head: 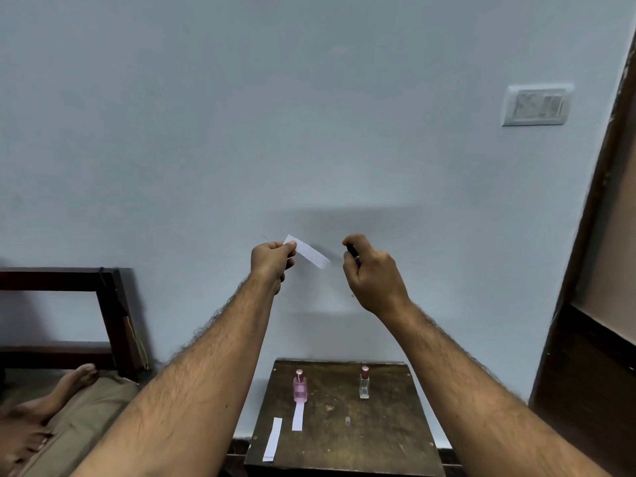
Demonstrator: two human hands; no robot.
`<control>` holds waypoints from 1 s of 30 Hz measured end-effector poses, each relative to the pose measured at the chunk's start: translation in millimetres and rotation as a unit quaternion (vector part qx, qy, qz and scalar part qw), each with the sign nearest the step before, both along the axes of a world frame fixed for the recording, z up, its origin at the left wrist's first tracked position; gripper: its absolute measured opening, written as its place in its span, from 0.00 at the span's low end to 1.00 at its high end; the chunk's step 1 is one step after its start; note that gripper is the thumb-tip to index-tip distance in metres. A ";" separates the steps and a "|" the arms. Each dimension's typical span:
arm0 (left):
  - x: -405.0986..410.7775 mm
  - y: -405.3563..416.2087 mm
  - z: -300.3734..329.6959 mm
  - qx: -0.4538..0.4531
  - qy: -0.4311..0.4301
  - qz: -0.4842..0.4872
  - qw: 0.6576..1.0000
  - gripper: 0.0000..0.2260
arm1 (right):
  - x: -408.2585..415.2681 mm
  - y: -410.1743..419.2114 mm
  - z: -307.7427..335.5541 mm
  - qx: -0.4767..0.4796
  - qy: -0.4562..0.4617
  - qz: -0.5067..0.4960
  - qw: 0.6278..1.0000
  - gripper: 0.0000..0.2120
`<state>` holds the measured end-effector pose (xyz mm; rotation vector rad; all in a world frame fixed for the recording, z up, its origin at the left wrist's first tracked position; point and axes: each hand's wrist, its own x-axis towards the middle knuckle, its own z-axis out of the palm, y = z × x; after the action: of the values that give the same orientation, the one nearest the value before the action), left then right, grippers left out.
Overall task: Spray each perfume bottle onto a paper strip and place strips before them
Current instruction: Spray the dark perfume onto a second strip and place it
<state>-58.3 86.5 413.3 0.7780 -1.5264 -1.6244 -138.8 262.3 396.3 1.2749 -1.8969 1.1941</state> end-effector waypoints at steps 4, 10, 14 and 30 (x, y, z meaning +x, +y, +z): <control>-0.3 0.3 -2.1 -0.001 -0.004 -0.002 1.000 0.04 | 0.4 0.8 -0.4 -0.016 -0.002 0.011 1.000 0.12; -1.6 0.4 -4.1 -0.001 -0.005 0.000 1.000 0.05 | 2.8 3.1 1.6 -0.021 0.003 0.016 1.000 0.12; -3.0 1.8 -3.6 -0.003 -0.005 -0.001 1.000 0.05 | 2.1 3.2 0.7 -0.015 -0.003 0.020 1.000 0.11; 3.0 4.7 -8.9 -0.001 -0.015 -0.002 1.000 0.04 | -2.7 10.0 -6.1 -0.045 -0.029 0.019 0.998 0.15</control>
<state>-55.3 91.2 404.3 0.8020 -1.5497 -1.6212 -141.5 272.4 390.2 1.2464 -1.8448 1.3332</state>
